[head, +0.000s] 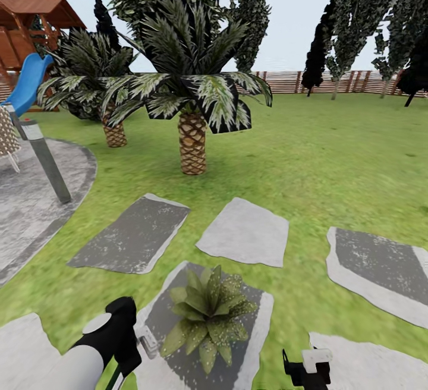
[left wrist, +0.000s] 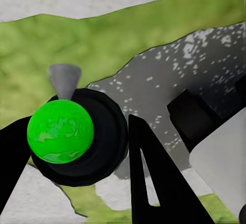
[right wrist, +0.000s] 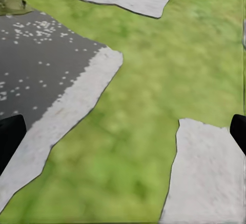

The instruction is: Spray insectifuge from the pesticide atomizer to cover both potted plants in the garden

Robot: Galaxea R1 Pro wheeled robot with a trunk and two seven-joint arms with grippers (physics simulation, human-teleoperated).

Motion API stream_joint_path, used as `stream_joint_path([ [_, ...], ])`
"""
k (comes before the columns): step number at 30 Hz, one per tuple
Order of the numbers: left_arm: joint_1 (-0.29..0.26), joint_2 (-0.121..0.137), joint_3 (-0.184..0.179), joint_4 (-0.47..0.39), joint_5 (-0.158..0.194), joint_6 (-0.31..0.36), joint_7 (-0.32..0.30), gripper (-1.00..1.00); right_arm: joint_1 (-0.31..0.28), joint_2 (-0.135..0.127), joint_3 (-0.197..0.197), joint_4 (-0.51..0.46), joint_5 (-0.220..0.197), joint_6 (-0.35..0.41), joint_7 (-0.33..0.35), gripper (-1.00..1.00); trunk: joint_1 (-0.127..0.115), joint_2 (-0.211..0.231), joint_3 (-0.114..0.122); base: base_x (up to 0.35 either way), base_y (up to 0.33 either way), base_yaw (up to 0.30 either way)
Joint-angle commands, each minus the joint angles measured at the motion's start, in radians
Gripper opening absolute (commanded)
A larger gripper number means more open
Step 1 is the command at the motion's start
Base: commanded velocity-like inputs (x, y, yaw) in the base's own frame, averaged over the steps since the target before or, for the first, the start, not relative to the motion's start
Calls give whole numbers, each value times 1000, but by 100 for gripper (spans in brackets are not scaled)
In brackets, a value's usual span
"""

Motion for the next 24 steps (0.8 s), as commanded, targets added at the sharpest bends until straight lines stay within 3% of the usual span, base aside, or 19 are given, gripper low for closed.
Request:
stream_joint_path([
  [1,0,0,5,0,-4,8,-7,-100,-1,0,-4,1,11,-3,-6,100,0,0,-1,0,0,-243],
  [7,0,-8,7,2,16,6,-6,-100,-1,0,-5,1,11,-3,-6,100,0,0,-1,-65,13,-266],
  [16,-2,-10,8,-9,17,7,-6,-100,-1,2,-3,1,11,-3,-6,100,0,0,-1,-236,166,-21],
  [24,-8,-14,8,-11,17,8,-8,-100,-1,2,-3,1,11,-3,-6,100,0,0,-8,102,253,-180],
])
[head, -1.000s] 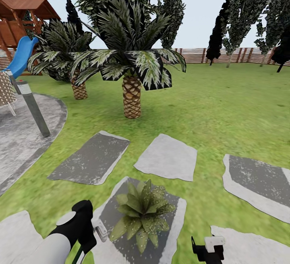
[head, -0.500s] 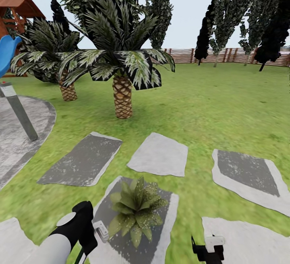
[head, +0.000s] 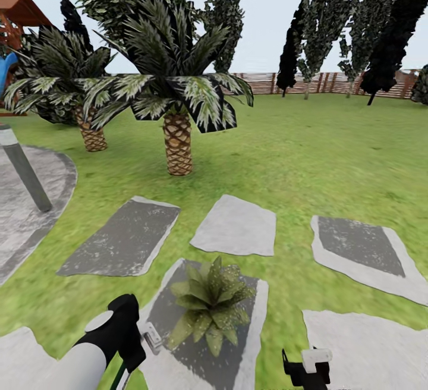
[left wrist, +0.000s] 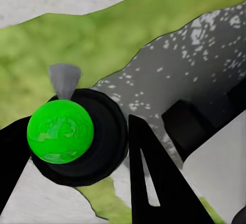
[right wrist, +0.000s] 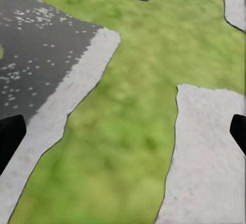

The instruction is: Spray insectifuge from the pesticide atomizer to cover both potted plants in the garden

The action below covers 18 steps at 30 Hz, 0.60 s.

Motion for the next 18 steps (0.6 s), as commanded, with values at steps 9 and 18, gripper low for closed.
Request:
stream_joint_path([
  [9,-11,-31,-2,-5,-6,7,-10,-100,-1,1,-4,1,13,-3,-3,100,0,0,-4,12,12,-76],
  [18,-31,-51,-2,-8,-9,5,-11,-100,-1,0,-4,1,14,-3,-3,100,0,0,-4,0,0,0],
])
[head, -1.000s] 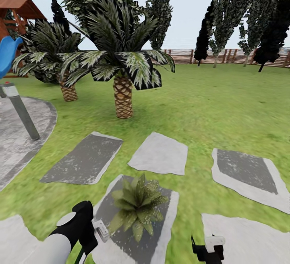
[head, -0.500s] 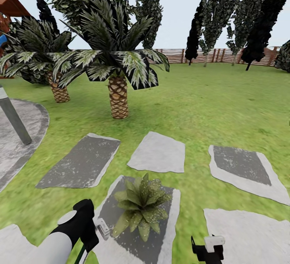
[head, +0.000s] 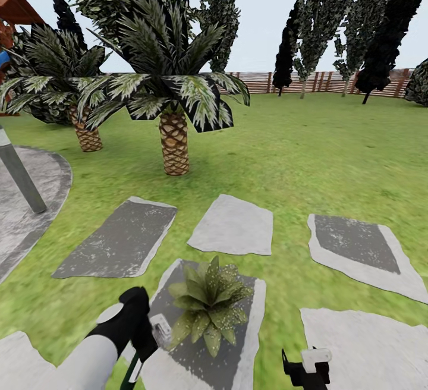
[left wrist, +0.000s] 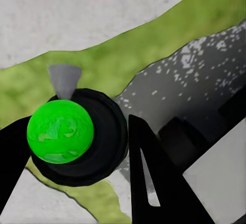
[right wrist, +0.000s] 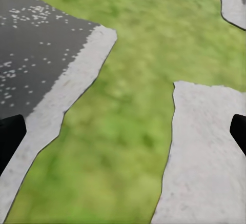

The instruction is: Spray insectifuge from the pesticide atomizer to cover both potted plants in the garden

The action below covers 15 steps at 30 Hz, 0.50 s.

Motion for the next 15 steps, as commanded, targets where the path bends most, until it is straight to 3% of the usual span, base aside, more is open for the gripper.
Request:
stream_joint_path([
  [1,2,3,4,1,-8,7,-5,-100,-1,0,-4,1,10,-3,-6,100,0,0,-1,0,0,0],
  [7,7,40,7,8,-4,5,-4,-100,-1,0,-4,1,11,-3,-7,100,0,0,-1,0,0,0],
  [10,0,36,6,0,-2,8,-12,-100,-1,0,-4,1,10,-3,-7,100,0,0,-1,0,0,0],
  [15,-44,8,4,-2,-3,12,-36,-100,0,0,-5,1,10,-3,-7,100,0,0,-1,0,0,0],
])
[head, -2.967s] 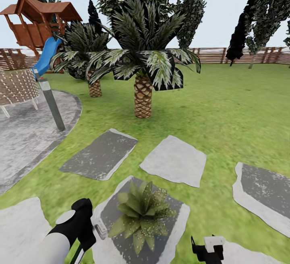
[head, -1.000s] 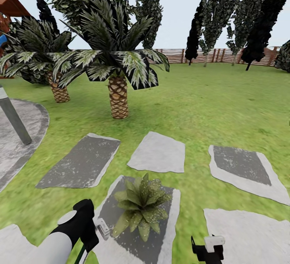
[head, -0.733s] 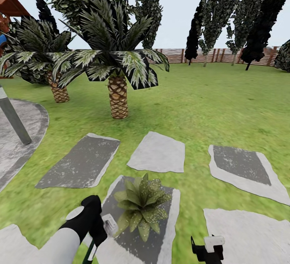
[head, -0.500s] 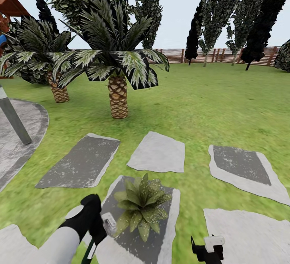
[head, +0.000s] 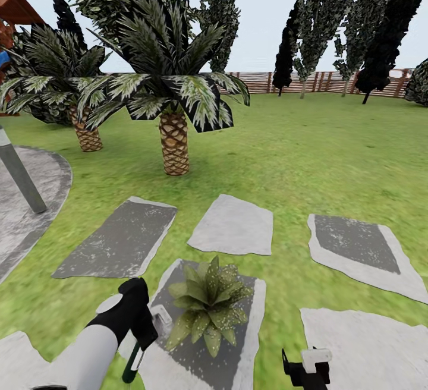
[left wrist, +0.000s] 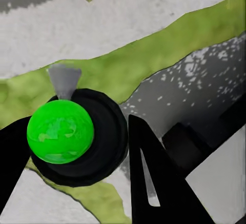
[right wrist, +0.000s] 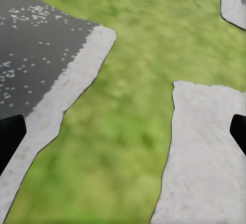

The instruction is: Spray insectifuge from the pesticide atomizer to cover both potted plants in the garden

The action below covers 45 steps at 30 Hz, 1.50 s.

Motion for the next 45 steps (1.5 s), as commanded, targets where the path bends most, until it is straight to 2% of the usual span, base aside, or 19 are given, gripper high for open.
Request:
stream_joint_path([
  [1,-13,-3,2,-1,-9,8,-35,-100,-1,0,-4,1,11,-3,-6,100,0,0,-1,0,0,0],
  [5,-12,4,-5,4,-17,2,-80,-100,-1,0,-4,1,11,-3,-6,100,0,0,-1,0,0,0],
  [14,16,37,-1,13,-16,-2,-55,-100,-1,0,-4,1,10,-3,-6,100,0,0,-1,0,0,-18],
  [21,8,26,3,-3,-9,2,-46,-100,-1,1,-4,1,10,-3,-6,100,0,0,-1,-8,14,-262],
  [26,6,20,3,-3,-10,4,-45,-100,-1,1,-4,1,11,-3,-6,100,0,0,-1,-46,253,-48],
  [34,8,20,3,-2,-10,4,-45,-100,-1,-1,-4,1,10,-3,-6,100,0,0,-1,55,268,-1],
  [40,31,28,3,17,-9,2,-44,-100,-1,0,-5,1,9,-3,-7,100,0,0,-1,7,14,-160],
  [45,40,29,6,11,-9,8,-9,-100,-1,0,-4,1,10,-3,-7,100,0,0,-1,0,0,-162],
])
